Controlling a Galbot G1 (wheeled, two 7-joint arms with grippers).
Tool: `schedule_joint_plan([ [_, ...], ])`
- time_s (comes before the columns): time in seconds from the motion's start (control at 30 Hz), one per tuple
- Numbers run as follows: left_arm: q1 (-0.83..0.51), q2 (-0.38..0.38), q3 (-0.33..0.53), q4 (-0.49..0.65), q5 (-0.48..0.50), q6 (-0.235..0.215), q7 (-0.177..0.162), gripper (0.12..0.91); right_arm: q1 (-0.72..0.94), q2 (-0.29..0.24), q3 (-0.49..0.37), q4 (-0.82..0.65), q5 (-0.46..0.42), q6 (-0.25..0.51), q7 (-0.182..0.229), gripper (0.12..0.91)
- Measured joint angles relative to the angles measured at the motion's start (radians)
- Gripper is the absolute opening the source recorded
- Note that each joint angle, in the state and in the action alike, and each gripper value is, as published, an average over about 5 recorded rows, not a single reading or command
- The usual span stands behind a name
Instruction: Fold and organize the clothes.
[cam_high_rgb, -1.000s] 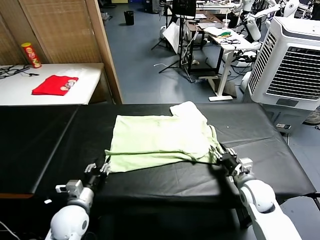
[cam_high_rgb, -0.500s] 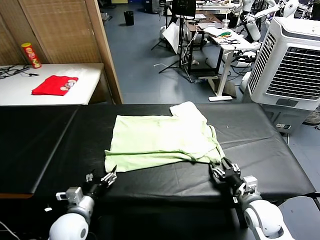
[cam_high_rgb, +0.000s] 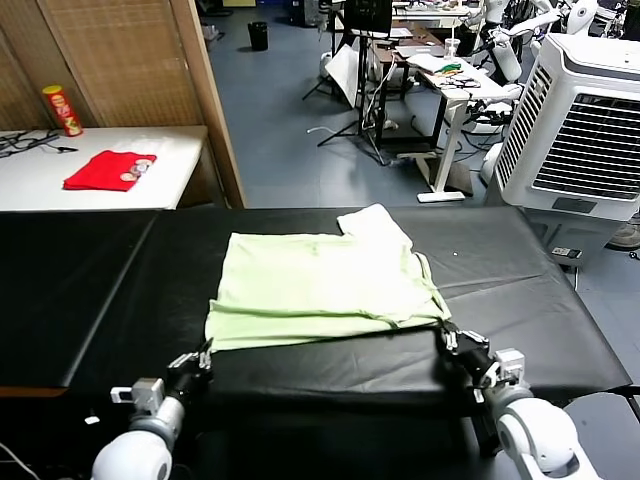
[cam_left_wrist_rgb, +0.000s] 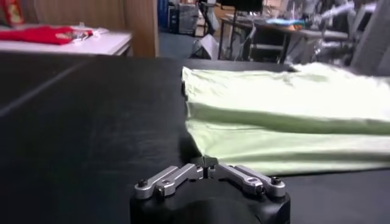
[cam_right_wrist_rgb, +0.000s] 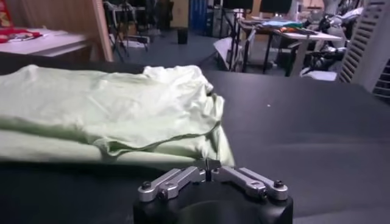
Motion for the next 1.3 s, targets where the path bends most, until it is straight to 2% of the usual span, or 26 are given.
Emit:
schedule_joint_plan([
  [0.2, 0.076, 0.054, -0.007, -0.080, 0.001, 0.013, -0.007, 0.127, -0.115, 0.023, 0.028, 0.072, -0.028, -0.014, 0.012, 0.126],
  [0.4, 0.196, 0.071, -0.028, -0.165, 0.004, 0.016, -0.007, 0.127, -0.196, 0.049, 0.027, 0.124, -0.039, -0.043, 0.022, 0.138],
  [0.47, 0.233, 0.077, -0.037, -0.186, 0.004, 0.018, -0.008, 0.127, -0.216, 0.052, 0.030, 0.142, -0.040, -0.055, 0.021, 0.184],
  [0.53, 0.261, 0.081, -0.045, -0.200, 0.003, 0.021, -0.010, 0.130, -0.233, 0.052, 0.035, 0.159, -0.039, -0.067, 0.019, 0.275],
  [0.63, 0.287, 0.080, -0.052, -0.216, 0.002, 0.031, -0.017, 0.201, -0.255, 0.050, 0.045, 0.192, -0.033, -0.086, 0.017, 0.441],
  [0.77, 0.313, 0.071, -0.053, -0.240, 0.001, 0.056, -0.028, 0.419, -0.272, 0.042, 0.068, 0.244, 0.000, -0.099, 0.015, 0.657],
  [0.87, 0.325, 0.063, -0.059, -0.265, 0.002, 0.088, -0.041, 0.586, -0.257, 0.033, 0.089, 0.269, 0.041, -0.076, 0.012, 0.767],
  [1.0, 0.322, 0.060, -0.079, -0.314, 0.006, 0.134, -0.051, 0.757, -0.166, 0.011, 0.085, 0.231, 0.060, -0.001, 0.016, 0.796],
  [1.17, 0.241, 0.088, -0.091, -0.342, -0.090, 0.150, -0.086, 0.797, 0.074, -0.022, 0.014, 0.070, 0.066, 0.051, 0.034, 0.798],
  [1.3, 0.085, 0.126, -0.070, -0.273, -0.196, 0.154, -0.113, 0.798, 0.293, -0.027, -0.080, -0.092, 0.063, 0.057, 0.057, 0.798],
])
